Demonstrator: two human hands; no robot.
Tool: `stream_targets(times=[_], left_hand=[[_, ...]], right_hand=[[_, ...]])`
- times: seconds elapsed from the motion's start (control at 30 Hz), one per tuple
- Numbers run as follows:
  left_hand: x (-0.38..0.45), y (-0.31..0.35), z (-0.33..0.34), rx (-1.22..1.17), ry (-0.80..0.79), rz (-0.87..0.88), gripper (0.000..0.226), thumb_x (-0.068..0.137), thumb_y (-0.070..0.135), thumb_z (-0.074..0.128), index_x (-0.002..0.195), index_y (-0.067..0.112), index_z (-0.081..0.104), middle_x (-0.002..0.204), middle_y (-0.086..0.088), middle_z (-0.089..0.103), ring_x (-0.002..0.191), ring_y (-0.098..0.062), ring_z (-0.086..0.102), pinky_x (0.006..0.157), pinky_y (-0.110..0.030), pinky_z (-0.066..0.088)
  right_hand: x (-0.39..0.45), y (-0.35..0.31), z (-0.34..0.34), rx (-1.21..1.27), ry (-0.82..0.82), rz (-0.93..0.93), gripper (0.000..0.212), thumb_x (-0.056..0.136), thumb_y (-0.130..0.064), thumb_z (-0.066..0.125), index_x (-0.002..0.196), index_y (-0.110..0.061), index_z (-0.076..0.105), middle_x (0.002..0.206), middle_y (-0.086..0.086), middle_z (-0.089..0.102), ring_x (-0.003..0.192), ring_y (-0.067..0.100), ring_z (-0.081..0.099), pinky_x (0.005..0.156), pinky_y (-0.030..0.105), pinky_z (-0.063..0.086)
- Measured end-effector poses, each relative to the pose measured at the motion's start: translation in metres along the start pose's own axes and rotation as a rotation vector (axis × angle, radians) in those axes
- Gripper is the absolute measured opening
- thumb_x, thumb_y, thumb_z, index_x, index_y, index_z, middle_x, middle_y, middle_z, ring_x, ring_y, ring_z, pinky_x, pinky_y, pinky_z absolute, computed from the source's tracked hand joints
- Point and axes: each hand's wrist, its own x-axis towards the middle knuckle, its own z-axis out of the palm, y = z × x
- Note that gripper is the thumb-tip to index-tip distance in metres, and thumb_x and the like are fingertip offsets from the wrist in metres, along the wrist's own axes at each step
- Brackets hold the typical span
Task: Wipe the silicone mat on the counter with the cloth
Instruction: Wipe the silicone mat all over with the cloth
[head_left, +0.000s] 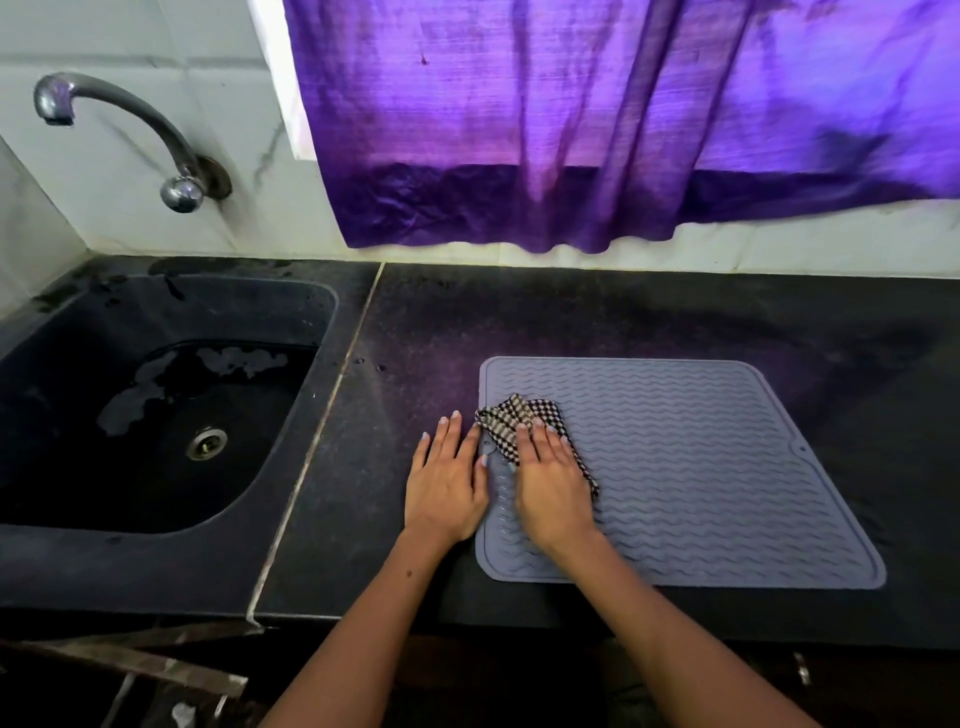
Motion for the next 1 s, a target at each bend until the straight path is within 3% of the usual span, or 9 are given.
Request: stream_targets(times=[0.07, 0.13, 0.2, 0.3, 0.43, 0.57, 0.67, 0.83, 1.0], left_hand=[[0.001, 0.0, 0.0, -0.003, 0.002, 0.002, 0.078, 0.08, 0.049, -0.008, 0.147, 0.021, 0.021, 0.158, -0.003, 0.009, 0.145, -0.015, 0.003, 0.117, -0.033, -0.002], [0.001, 0.0, 0.0, -0.004, -0.001, 0.002, 0.077, 0.081, 0.048, -0.008, 0.148, 0.021, 0.019, 0.158, -0.003, 0.009, 0.145, -0.015, 0.002, 0.117, -0.033, -0.003], [0.0, 0.0, 0.0, 0.003, -0.011, 0.003, 0.077, 0.08, 0.047, -0.01, 0.148, 0.022, 0.016, 0.158, -0.003, 0.006, 0.145, -0.015, -0.001, 0.118, -0.034, -0.004], [0.001, 0.0, 0.001, 0.008, -0.023, 0.001, 0.078, 0.079, 0.047, -0.012, 0.149, 0.022, 0.012, 0.158, -0.002, 0.003, 0.145, -0.014, -0.003, 0.118, -0.035, -0.005], [0.001, 0.001, 0.0, 0.004, -0.026, -0.009, 0.078, 0.078, 0.047, -0.013, 0.149, 0.023, 0.01, 0.158, -0.001, 0.002, 0.145, -0.013, -0.005, 0.118, -0.034, -0.006], [0.001, 0.002, 0.0, 0.015, -0.03, -0.011, 0.079, 0.077, 0.047, -0.013, 0.149, 0.023, 0.009, 0.158, 0.0, 0.001, 0.145, -0.013, -0.005, 0.117, -0.034, -0.006], [0.002, 0.002, -0.001, 0.024, -0.026, -0.01, 0.079, 0.077, 0.047, -0.013, 0.149, 0.023, 0.009, 0.158, 0.0, 0.001, 0.145, -0.013, -0.004, 0.117, -0.033, -0.006], [0.001, 0.001, 0.0, 0.023, -0.014, -0.006, 0.077, 0.079, 0.047, -0.011, 0.149, 0.022, 0.011, 0.158, -0.001, 0.003, 0.145, -0.013, -0.003, 0.116, -0.032, -0.007], [0.0, 0.002, -0.001, -0.004, -0.009, -0.006, 0.079, 0.078, 0.048, -0.01, 0.148, 0.022, 0.014, 0.158, -0.001, 0.005, 0.145, -0.013, -0.001, 0.116, -0.032, -0.006]], right_hand=[[0.005, 0.004, -0.008, -0.004, -0.01, -0.02, 0.058, 0.092, -0.01, 0.042, 0.146, -0.011, 0.022, 0.153, 0.012, 0.026, 0.141, 0.024, 0.025, 0.116, 0.031, 0.017], [0.013, 0.011, -0.022, 0.088, -0.007, 0.015, 0.05, 0.091, -0.008, 0.043, 0.139, -0.019, 0.038, 0.138, 0.012, 0.05, 0.123, 0.026, 0.05, 0.103, 0.035, 0.039], [0.024, 0.025, -0.036, 0.434, -0.062, 0.165, 0.037, 0.093, -0.01, 0.046, 0.129, -0.019, 0.051, 0.115, 0.011, 0.064, 0.101, 0.026, 0.06, 0.085, 0.036, 0.049], [0.046, 0.038, -0.054, 0.974, 0.056, 0.441, 0.031, 0.095, -0.013, 0.047, 0.125, -0.011, 0.055, 0.114, 0.01, 0.062, 0.111, 0.028, 0.057, 0.091, 0.034, 0.046], [0.05, 0.02, -0.059, 0.622, 0.263, 0.269, 0.041, 0.093, -0.005, 0.046, 0.133, -0.012, 0.049, 0.117, 0.006, 0.062, 0.105, 0.022, 0.057, 0.088, 0.022, 0.04], [0.043, 0.003, -0.02, 0.203, -0.053, -0.021, 0.059, 0.09, -0.007, 0.049, 0.144, -0.018, 0.031, 0.151, 0.011, 0.03, 0.138, 0.027, 0.03, 0.116, 0.034, 0.023], [0.039, 0.005, -0.002, 0.088, -0.076, -0.047, 0.067, 0.09, -0.011, 0.049, 0.148, -0.018, 0.016, 0.157, 0.008, 0.011, 0.146, 0.023, 0.009, 0.119, 0.032, 0.005], [0.048, 0.02, -0.005, 0.171, -0.054, -0.085, 0.064, 0.089, 0.002, 0.045, 0.144, -0.026, 0.029, 0.155, 0.0, 0.024, 0.142, 0.018, 0.023, 0.116, 0.027, 0.016], [0.059, 0.022, -0.016, 0.758, 0.033, 0.249, 0.043, 0.094, -0.008, 0.044, 0.133, -0.025, 0.048, 0.13, 0.003, 0.056, 0.119, 0.024, 0.052, 0.094, 0.028, 0.042]])
